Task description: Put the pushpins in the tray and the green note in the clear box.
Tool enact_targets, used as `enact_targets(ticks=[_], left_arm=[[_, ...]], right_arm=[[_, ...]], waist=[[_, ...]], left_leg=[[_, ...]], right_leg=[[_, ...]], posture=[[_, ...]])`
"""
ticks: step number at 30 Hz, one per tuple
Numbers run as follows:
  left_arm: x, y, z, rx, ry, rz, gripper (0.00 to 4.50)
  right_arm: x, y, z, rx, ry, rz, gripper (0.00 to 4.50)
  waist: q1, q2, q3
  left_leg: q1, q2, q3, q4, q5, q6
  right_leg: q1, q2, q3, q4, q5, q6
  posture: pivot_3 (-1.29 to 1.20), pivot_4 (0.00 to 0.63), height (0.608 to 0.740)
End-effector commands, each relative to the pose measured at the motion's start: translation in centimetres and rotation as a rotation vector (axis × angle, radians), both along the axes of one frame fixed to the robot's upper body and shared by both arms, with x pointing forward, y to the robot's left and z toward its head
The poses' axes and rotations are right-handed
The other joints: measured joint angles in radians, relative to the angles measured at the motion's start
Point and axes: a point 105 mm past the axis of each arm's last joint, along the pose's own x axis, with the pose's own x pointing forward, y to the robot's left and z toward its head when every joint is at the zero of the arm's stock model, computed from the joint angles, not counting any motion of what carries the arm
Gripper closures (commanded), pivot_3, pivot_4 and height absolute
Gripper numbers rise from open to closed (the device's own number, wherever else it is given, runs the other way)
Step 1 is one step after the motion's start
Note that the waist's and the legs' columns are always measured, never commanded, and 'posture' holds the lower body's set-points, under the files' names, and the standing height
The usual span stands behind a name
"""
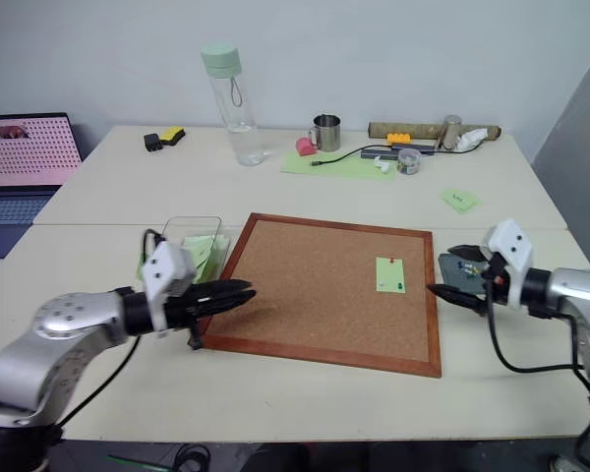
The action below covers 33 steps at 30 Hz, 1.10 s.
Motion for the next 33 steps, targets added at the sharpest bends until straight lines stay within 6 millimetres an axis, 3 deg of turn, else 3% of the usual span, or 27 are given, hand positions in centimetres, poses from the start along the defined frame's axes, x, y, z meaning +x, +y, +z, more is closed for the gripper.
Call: enact_targets(ticks=[1, 7, 11, 19, 20, 33], left_arm=[[1.1, -2.1, -1.6, -0.032, 0.008, -0.017, 4.48], [3.8, -4.3, -5.1, -0.056, 0.026, 0.006, 4.48], [4.3, -4.9, -8.0, -0.011, 0.064, 0.011, 4.48], [4.0, -4.4, -9.1, -0.005, 0.080, 0.027, 4.48], [3.8, -4.2, -9.2, 0.000, 0.088, 0.026, 4.50], [3.1, -3.6, -9.7, 0.013, 0.125, 0.024, 4.50]], right_arm=[[2.1, 1.4, -0.1, -0.022, -0.040, -0.048, 0.00], [4.9, 3.1, -1.4, -0.030, -0.042, -0.066, 0.00], [6.7, 3.6, -2.6, -0.042, -0.012, -0.084, 0.00], [8.3, 3.8, -3.5, 0.000, -0.007, -0.099, 0.00], [8.4, 3.9, -3.5, 0.010, -0.010, -0.100, 0.37], [9.1, 4.6, -4.3, 0.068, -0.006, -0.106, 2.87]], waist=[[0.000, 0.000, 0.000], [0.001, -0.001, 0.000], [0.000, -0.001, 0.000], [0.002, 0.000, -0.001], [0.000, 0.000, -0.001], [-0.009, 0.001, -0.002]], left_leg=[[0.000, 0.000, 0.000, 0.000, 0.000, 0.000], [0.000, -0.001, 0.000, 0.002, 0.000, 0.000], [-0.001, -0.001, 0.000, 0.003, 0.002, -0.003], [0.000, -0.001, 0.000, 0.004, 0.001, -0.002], [0.000, -0.001, 0.000, 0.004, 0.001, -0.002], [0.001, 0.000, 0.000, 0.002, 0.000, 0.000]], right_leg=[[0.000, 0.000, 0.000, 0.000, 0.000, 0.000], [0.000, 0.000, 0.000, 0.001, 0.000, 0.000], [0.000, 0.000, 0.000, 0.001, 0.000, 0.000], [0.000, 0.000, 0.000, 0.002, 0.000, 0.000], [0.000, 0.000, 0.000, 0.002, 0.000, 0.000], [0.000, 0.000, 0.000, 0.002, 0.000, 0.000]], posture=[[0.00, 0.150, 0.740], [0.00, 0.150, 0.740], [0.00, 0.150, 0.740], [0.00, 0.150, 0.740], [0.00, 0.150, 0.740], [0.00, 0.150, 0.740]])
